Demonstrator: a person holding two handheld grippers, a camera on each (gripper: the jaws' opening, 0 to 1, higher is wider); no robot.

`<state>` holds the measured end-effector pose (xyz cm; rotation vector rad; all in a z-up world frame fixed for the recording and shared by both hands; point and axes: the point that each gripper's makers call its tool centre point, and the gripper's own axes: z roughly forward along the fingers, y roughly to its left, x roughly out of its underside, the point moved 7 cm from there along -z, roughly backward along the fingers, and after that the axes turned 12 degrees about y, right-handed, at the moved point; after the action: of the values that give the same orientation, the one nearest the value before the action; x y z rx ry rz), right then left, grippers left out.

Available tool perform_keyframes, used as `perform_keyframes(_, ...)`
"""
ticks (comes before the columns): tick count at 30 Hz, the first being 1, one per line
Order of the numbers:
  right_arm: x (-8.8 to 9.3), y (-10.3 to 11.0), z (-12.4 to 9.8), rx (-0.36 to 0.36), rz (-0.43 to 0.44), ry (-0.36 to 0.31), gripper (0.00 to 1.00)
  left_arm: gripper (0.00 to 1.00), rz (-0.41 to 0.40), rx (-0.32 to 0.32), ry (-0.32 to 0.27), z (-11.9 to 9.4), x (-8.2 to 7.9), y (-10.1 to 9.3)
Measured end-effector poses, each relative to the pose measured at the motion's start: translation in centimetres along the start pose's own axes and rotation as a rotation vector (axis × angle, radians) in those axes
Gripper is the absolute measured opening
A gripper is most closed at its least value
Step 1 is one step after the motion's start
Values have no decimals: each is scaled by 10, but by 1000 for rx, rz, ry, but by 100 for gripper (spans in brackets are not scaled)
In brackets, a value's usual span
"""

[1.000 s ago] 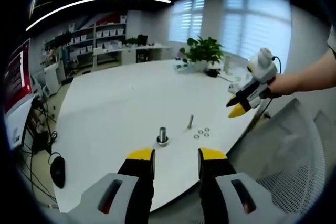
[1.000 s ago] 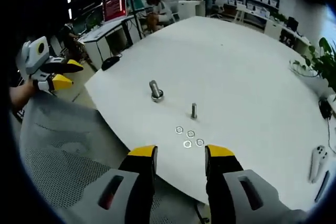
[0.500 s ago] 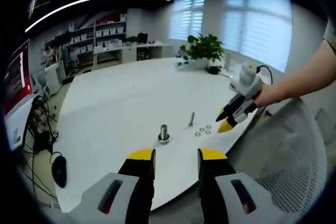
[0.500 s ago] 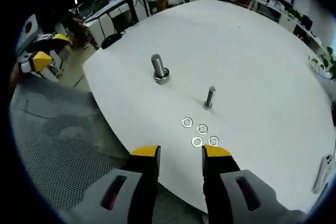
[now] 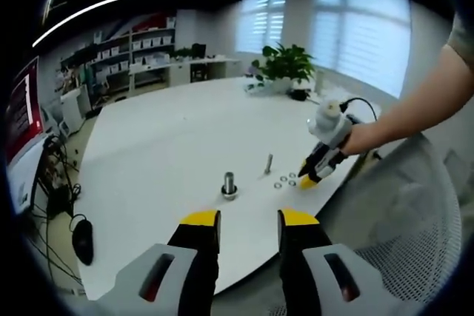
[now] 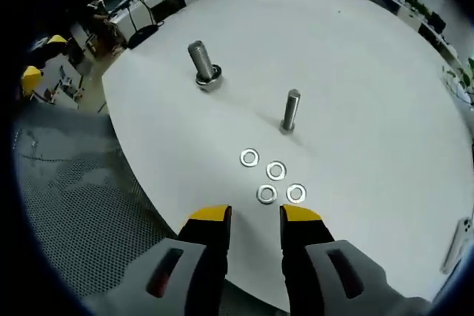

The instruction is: Place the washer onto the threaded stud by aligning its center hole with the stud, sliding it down to the base, and recovering from edge contact or off-axis alignment until the washer reaches the visible bottom stop.

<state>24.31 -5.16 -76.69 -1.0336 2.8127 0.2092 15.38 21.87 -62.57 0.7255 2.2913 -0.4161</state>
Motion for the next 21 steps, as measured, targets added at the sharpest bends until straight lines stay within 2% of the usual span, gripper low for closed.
perform_keyframes(6, -4, -2, 4, 5, -12, 21, 29, 29, -3, -3, 3, 0, 0, 1)
perform_keyframes(9, -6, 0, 6, 18, -61, 41, 28, 28, -2, -1, 4, 1, 1, 1)
perform_keyframes(17, -8, 0, 11, 35, -112, 74, 24, 28, 1, -5, 9, 1, 1, 1)
perform_keyframes(21, -9, -1, 11, 61, -221, 104, 22, 28, 5, 0, 22, 2, 2, 0)
